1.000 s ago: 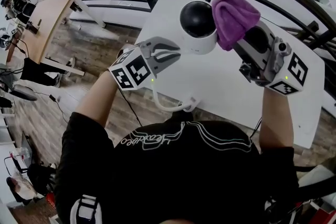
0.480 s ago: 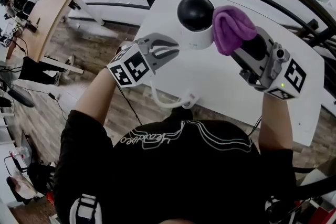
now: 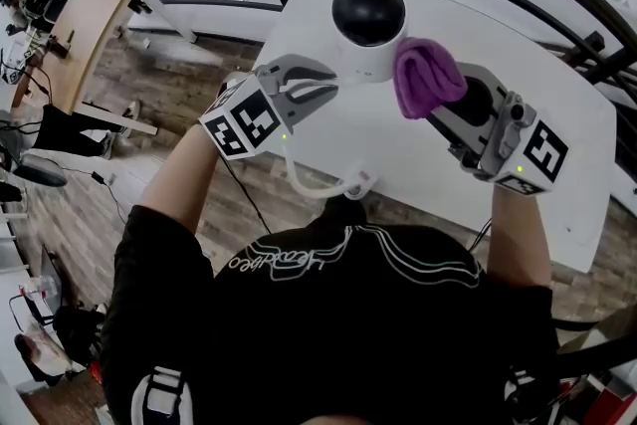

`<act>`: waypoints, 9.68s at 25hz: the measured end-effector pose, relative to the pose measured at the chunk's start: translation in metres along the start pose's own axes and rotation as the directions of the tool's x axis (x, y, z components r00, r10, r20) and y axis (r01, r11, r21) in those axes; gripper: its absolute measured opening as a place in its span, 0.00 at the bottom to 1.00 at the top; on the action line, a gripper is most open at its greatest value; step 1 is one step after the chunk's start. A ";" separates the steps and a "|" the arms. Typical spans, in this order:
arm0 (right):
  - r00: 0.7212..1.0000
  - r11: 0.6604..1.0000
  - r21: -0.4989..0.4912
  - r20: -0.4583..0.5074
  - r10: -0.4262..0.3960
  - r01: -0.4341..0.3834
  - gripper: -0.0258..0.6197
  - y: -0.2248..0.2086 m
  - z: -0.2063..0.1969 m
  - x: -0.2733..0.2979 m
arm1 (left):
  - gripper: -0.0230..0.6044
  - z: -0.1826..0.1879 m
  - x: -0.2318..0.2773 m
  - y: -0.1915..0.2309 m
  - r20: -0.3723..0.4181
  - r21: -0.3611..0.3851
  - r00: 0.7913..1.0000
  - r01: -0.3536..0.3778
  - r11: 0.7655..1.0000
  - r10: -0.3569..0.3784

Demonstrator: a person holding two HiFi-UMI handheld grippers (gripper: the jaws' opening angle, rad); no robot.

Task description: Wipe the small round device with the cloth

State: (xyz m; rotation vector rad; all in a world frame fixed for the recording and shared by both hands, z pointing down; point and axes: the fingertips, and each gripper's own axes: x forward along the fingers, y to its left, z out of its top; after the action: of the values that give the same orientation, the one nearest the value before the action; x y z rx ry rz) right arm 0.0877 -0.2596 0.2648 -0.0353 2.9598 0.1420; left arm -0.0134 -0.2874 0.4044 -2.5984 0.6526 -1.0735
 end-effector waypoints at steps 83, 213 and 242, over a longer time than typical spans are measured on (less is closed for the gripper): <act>0.555 0.505 -0.862 -0.440 -0.706 -0.041 0.15 0.037 -0.007 0.061 | 0.13 -0.001 -0.013 0.005 0.188 -0.115 0.972 0.167 0.979 -0.144; -0.551 -0.016 -0.975 -0.111 -0.827 0.221 0.15 -0.005 -0.019 0.120 | 0.12 0.004 -0.027 0.001 0.477 0.147 0.501 0.764 0.628 -0.722; 0.049 0.105 -0.310 -0.183 -0.982 0.945 0.15 0.075 -0.024 0.181 | 0.05 -0.027 -0.143 0.042 0.626 0.000 0.506 0.760 0.650 -0.592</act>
State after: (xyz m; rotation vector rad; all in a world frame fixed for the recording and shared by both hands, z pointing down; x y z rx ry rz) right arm -0.0970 -0.1896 0.2627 -2.2680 2.3958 0.0846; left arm -0.1351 -0.2545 0.3207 -3.2836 -0.4928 -0.2200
